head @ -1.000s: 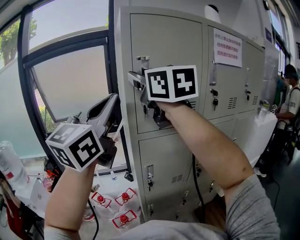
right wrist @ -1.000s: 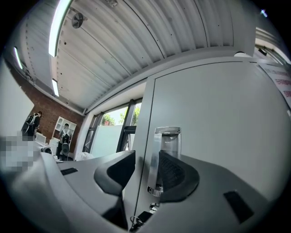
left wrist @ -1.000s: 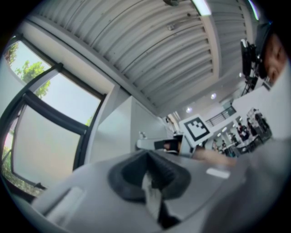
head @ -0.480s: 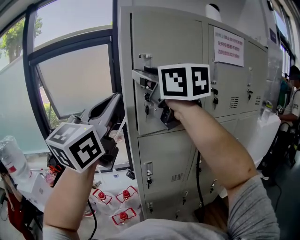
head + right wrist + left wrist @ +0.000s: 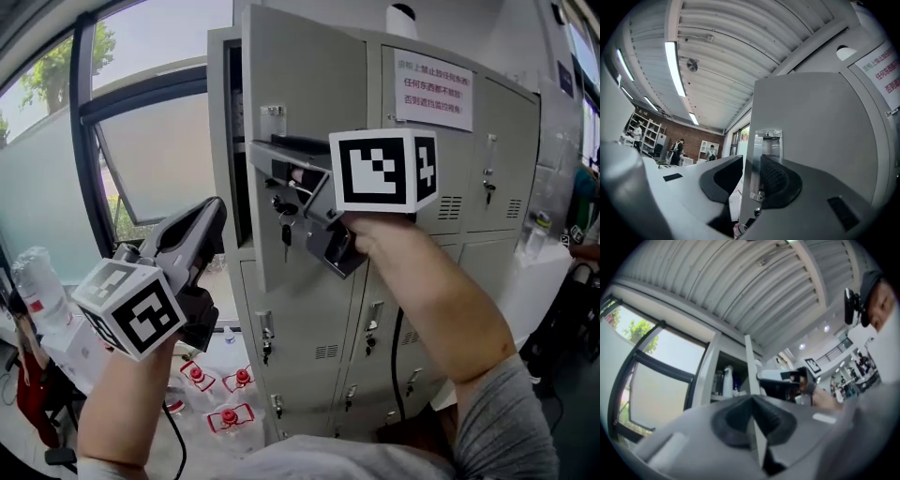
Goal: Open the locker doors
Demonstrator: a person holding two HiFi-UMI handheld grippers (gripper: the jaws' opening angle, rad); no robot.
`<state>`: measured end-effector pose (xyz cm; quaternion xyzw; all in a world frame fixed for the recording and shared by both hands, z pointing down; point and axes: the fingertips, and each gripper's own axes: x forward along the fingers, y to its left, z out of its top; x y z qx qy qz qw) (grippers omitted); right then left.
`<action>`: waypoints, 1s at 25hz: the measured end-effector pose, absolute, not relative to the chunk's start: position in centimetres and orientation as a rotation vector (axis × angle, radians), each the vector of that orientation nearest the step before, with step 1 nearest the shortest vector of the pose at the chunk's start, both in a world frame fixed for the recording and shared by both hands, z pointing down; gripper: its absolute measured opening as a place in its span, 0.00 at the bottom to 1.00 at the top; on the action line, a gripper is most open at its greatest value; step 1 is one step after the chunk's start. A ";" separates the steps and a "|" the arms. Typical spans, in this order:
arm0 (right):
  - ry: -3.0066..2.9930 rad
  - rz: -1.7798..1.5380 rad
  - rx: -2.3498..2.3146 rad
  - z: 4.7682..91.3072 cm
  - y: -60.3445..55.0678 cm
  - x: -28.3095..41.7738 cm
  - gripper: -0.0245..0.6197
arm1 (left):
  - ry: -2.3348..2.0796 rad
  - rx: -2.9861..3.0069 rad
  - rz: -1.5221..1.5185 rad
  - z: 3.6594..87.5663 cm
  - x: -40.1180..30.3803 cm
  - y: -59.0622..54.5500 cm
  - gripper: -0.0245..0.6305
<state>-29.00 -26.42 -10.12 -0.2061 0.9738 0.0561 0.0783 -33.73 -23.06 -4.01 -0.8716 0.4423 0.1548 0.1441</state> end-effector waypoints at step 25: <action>2.914 0.170 -0.306 -10.3 -20.8 -3.8 0.25 | 1.515 -2.423 0.432 -1.5 -7.2 -11.0 0.04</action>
